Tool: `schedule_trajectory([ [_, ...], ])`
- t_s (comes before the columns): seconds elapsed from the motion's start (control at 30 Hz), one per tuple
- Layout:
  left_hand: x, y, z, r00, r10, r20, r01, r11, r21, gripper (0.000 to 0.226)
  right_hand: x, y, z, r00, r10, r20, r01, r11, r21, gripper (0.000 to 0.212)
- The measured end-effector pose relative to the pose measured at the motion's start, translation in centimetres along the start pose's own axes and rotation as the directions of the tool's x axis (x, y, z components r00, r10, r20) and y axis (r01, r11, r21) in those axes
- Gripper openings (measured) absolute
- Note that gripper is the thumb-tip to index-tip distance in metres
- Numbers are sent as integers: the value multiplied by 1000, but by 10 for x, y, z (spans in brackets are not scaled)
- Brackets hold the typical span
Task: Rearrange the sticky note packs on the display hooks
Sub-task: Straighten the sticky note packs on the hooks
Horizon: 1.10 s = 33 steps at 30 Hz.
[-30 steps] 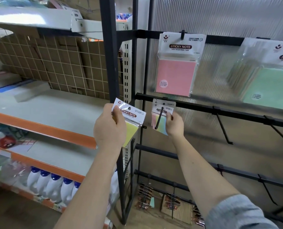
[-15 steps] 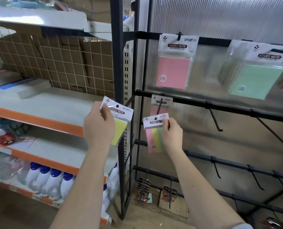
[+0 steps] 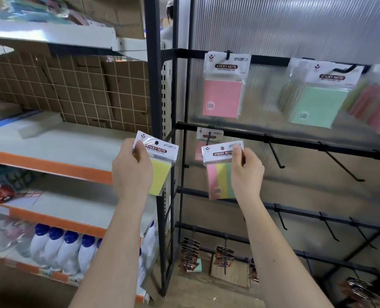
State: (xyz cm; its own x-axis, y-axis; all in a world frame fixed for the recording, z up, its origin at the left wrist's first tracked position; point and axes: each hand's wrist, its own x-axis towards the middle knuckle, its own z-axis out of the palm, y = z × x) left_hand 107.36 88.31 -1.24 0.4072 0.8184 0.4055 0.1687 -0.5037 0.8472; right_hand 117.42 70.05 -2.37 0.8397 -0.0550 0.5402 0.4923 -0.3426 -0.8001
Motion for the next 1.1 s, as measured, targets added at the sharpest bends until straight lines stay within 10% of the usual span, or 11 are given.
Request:
schedule_trajectory([
  [0.5, -32, 61, 46, 982, 171, 75, -155, 970, -185, 24, 28, 2, -105, 962, 233, -145, -182, 936, 301, 47],
  [1.1, -195, 205, 160, 934, 332, 129, -252, 872, -418, 27, 75, 81, -341, 953, 147, -265, -111, 983, 143, 53],
])
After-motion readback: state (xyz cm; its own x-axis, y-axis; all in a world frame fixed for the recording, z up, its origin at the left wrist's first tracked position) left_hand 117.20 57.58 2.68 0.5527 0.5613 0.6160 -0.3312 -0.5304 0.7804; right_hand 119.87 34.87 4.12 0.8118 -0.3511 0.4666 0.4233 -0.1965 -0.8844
